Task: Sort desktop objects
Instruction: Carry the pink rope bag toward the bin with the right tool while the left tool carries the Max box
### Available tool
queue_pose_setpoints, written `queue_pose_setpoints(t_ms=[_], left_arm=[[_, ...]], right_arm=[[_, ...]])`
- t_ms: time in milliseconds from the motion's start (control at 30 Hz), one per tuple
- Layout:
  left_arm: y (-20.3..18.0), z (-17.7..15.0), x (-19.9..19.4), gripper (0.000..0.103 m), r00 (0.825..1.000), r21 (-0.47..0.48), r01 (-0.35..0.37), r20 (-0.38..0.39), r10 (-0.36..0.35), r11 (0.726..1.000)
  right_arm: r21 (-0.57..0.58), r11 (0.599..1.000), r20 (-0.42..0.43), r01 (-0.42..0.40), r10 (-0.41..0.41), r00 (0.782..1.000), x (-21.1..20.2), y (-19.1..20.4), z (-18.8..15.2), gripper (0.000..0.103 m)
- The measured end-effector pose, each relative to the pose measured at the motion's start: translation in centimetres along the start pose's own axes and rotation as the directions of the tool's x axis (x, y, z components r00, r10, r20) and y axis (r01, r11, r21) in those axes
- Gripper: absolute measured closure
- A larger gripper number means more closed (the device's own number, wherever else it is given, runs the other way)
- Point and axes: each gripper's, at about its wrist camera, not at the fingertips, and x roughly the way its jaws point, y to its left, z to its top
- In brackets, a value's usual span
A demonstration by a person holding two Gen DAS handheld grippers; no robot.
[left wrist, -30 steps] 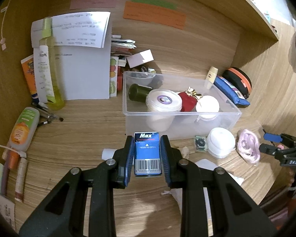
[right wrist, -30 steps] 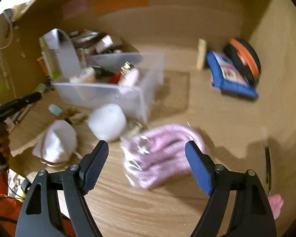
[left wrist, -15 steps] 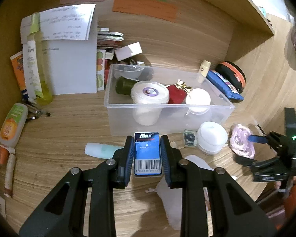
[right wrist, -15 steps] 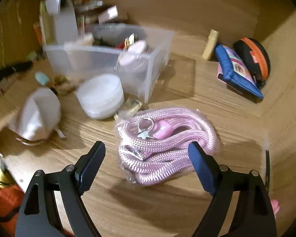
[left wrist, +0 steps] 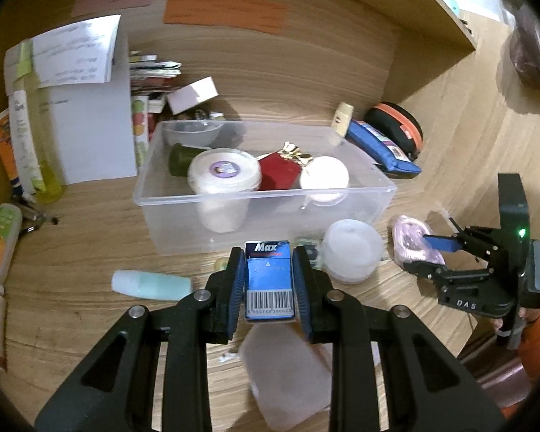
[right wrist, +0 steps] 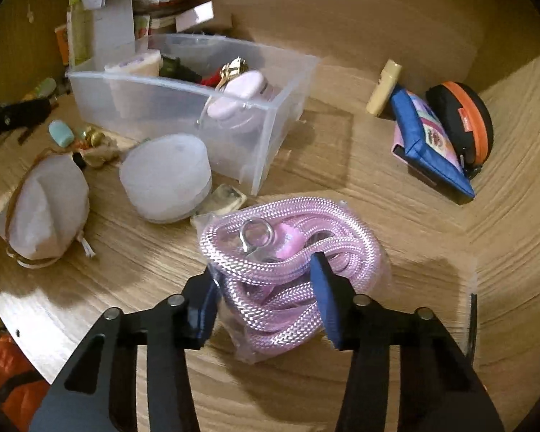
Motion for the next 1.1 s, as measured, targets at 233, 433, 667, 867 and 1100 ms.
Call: queue_pose_setpoints(t_ms=[233,433,667,867,1100], left_arm=[[-1.9,0.6,0.3,0.077,0.999,0.041,0.033,0.008,-0.033,0.999],[-3.1,1.0,0.6,0.077,0.998,0.057,0.056,0.007,-0.057,0.997],[-4.1,1.9,0.2,0.077,0.997,0.081,0.072,0.031,-0.075,0.994],[-3.5,3.4,-0.5,0.077,0.996,0.091,0.040,0.071,-0.047,0.995],[-1.5,5.9,-1.1,0.077,0.994,0.086,-0.025,0.109,0.016,0.996]], right_arm=[[0.088,0.994,0.078,-0.059,0.052,0.996,-3.3,-1.9,1.0,0.078],[0.122,0.987,0.141,-0.105,0.087,0.986,-5.7,-2.7,2.1,0.084],[0.121,0.983,0.209,-0.138,0.110,0.972,-8.1,-2.9,3.4,0.084],[0.086,0.985,0.285,-0.150,0.120,0.951,-10.2,-2.4,5.6,0.084],[0.039,0.982,0.341,-0.183,0.158,0.927,-10.3,-1.4,8.9,0.084]])
